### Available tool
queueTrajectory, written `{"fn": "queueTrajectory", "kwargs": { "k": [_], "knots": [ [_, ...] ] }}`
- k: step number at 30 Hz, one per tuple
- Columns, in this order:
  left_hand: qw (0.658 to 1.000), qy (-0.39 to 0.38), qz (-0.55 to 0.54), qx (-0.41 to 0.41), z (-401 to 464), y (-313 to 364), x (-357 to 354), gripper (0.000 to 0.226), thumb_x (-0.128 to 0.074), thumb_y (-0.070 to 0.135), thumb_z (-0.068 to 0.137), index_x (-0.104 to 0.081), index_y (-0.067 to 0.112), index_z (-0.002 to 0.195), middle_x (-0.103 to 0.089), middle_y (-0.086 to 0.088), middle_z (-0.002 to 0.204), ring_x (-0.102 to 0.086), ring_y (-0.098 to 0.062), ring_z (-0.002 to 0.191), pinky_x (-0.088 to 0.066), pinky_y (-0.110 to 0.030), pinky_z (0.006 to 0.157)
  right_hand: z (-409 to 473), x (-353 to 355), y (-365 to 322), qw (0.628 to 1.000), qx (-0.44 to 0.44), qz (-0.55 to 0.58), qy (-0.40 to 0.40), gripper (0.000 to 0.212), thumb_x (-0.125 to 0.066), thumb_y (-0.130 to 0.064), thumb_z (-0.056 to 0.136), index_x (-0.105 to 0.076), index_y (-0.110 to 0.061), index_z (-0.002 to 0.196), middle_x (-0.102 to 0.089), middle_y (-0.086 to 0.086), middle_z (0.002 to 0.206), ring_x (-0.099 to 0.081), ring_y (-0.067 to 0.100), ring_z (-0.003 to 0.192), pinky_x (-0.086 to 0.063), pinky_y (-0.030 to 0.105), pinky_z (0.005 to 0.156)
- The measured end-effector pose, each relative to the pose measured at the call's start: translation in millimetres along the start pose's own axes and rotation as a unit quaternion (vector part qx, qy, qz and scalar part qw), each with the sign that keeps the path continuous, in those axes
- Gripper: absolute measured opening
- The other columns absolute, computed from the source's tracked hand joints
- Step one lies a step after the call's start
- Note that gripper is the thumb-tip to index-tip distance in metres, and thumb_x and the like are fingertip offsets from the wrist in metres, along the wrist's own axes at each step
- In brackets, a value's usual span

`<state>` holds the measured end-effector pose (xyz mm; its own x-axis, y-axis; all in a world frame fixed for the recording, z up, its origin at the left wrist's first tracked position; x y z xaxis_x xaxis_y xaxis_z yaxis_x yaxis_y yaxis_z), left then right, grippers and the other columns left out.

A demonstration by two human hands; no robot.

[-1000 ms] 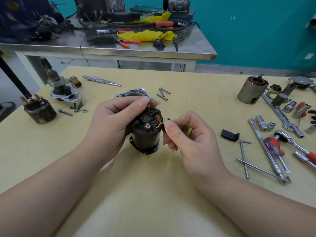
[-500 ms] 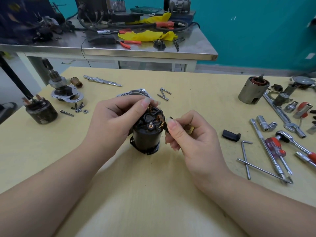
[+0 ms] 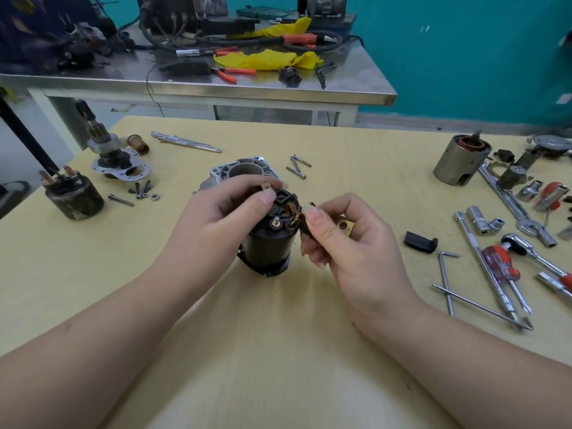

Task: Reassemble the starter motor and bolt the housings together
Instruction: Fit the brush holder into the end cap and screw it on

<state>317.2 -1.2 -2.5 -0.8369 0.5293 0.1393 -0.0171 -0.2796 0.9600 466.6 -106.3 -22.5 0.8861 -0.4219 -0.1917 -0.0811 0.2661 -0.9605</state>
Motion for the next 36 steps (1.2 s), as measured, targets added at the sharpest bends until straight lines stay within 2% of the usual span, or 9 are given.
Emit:
{"fn": "queueTrajectory", "kwargs": {
  "k": [3, 6, 9, 13, 22, 27, 32, 34, 36],
  "knots": [
    [0.997, -0.001, -0.069, 0.019, -1.6, -5.2, -3.1, 0.033, -0.062, 0.028, 0.094, -0.081, 0.019, 0.121, -0.081, -0.004, 0.12, -0.074, -0.025, 0.119, -0.056, -0.05, 0.107, -0.8, -0.4, -1.3, 1.0, 0.01, -0.004, -0.008, 0.011, -0.075, -0.03, 0.091, -0.07, -0.023, 0.084, -0.067, 0.006, 0.071, -0.062, 0.015, 0.066, -0.048, 0.021, 0.06],
    [0.994, -0.006, -0.11, 0.019, -2.5, -8.6, -3.0, 0.04, -0.062, 0.024, 0.094, -0.075, 0.02, 0.132, -0.078, -0.011, 0.126, -0.072, -0.032, 0.124, -0.049, -0.061, 0.115, -2.6, -1.8, -3.4, 1.0, 0.024, -0.013, -0.013, 0.011, -0.074, -0.029, 0.092, -0.07, -0.023, 0.084, -0.067, 0.004, 0.071, -0.062, 0.013, 0.066, -0.048, 0.02, 0.06],
    [0.992, -0.017, -0.124, -0.006, -4.4, -8.4, -3.4, 0.046, -0.064, 0.027, 0.093, -0.071, 0.028, 0.138, -0.076, -0.014, 0.13, -0.069, -0.034, 0.129, -0.05, -0.059, 0.113, -3.7, -2.5, -5.0, 0.999, 0.031, -0.021, -0.013, 0.011, -0.074, -0.029, 0.093, -0.069, -0.022, 0.085, -0.068, 0.003, 0.07, -0.061, 0.012, 0.065, -0.048, 0.02, 0.06],
    [0.99, 0.008, -0.142, -0.026, -5.3, -8.5, -2.2, 0.031, -0.063, 0.029, 0.093, -0.08, 0.018, 0.116, -0.076, -0.017, 0.129, -0.069, -0.038, 0.125, -0.054, -0.06, 0.109, -3.5, -2.2, -5.7, 0.999, 0.029, -0.023, -0.011, 0.01, -0.074, -0.029, 0.092, -0.07, -0.024, 0.084, -0.068, 0.002, 0.07, -0.062, 0.012, 0.065, -0.048, 0.019, 0.06],
    [0.988, 0.028, -0.153, 0.017, 1.0, -9.0, -0.3, 0.032, -0.053, 0.014, 0.096, -0.085, 0.018, 0.103, -0.08, -0.015, 0.122, -0.074, -0.034, 0.118, -0.056, -0.052, 0.103, -4.0, -2.9, -6.0, 0.999, 0.033, -0.029, -0.012, 0.012, -0.073, -0.029, 0.092, -0.068, -0.022, 0.086, -0.068, 0.003, 0.071, -0.062, 0.012, 0.066, -0.048, 0.021, 0.06],
    [0.991, 0.048, -0.124, 0.018, 2.6, -5.3, -2.3, 0.026, -0.057, 0.016, 0.097, -0.081, 0.024, 0.105, -0.08, -0.009, 0.123, -0.073, -0.031, 0.121, -0.056, -0.053, 0.097, -0.8, -0.7, -6.1, 0.999, 0.025, -0.028, 0.002, 0.016, -0.072, -0.029, 0.092, -0.066, -0.015, 0.088, -0.067, 0.006, 0.072, -0.062, 0.013, 0.065, -0.048, 0.021, 0.06],
    [0.989, 0.086, -0.124, 0.006, -6.1, -7.9, -6.2, 0.021, -0.065, 0.023, 0.091, -0.083, 0.022, 0.103, -0.08, -0.01, 0.121, -0.073, -0.032, 0.119, -0.054, -0.059, 0.109, -1.4, -1.2, -5.9, 1.0, 0.018, -0.016, -0.003, 0.015, -0.074, -0.029, 0.09, -0.065, -0.019, 0.082, -0.066, 0.009, 0.073, -0.061, 0.012, 0.063, -0.048, 0.021, 0.058],
    [0.99, 0.073, -0.119, -0.013, -13.6, -8.0, -11.6, 0.024, -0.07, 0.033, 0.088, -0.075, 0.023, 0.11, -0.077, -0.008, 0.125, -0.071, -0.029, 0.119, -0.055, -0.053, 0.104, -4.0, -4.4, -4.7, 1.0, 0.021, -0.011, -0.013, 0.015, -0.075, -0.027, 0.091, -0.065, -0.022, 0.08, -0.067, 0.008, 0.072, -0.061, 0.012, 0.063, -0.048, 0.021, 0.058],
    [0.992, 0.058, -0.113, -0.026, -17.6, -8.5, -14.1, 0.033, -0.075, 0.036, 0.088, -0.066, 0.023, 0.117, -0.074, -0.008, 0.131, -0.068, -0.03, 0.122, -0.054, -0.055, 0.104, -5.6, -7.1, -2.2, 1.0, 0.01, 0.002, -0.023, 0.015, -0.075, -0.028, 0.091, -0.067, -0.026, 0.079, -0.069, 0.009, 0.073, -0.061, 0.016, 0.063, -0.049, 0.025, 0.058]
  ]
}}
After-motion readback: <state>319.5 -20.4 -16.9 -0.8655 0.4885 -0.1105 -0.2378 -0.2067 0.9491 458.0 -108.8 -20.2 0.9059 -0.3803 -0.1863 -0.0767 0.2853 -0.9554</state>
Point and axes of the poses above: each hand's wrist, its own z-axis towards the middle knuckle, its own x-axis out of the back of the hand, y = z × x, the point moved 6 cm from there along z, towards the middle knuckle
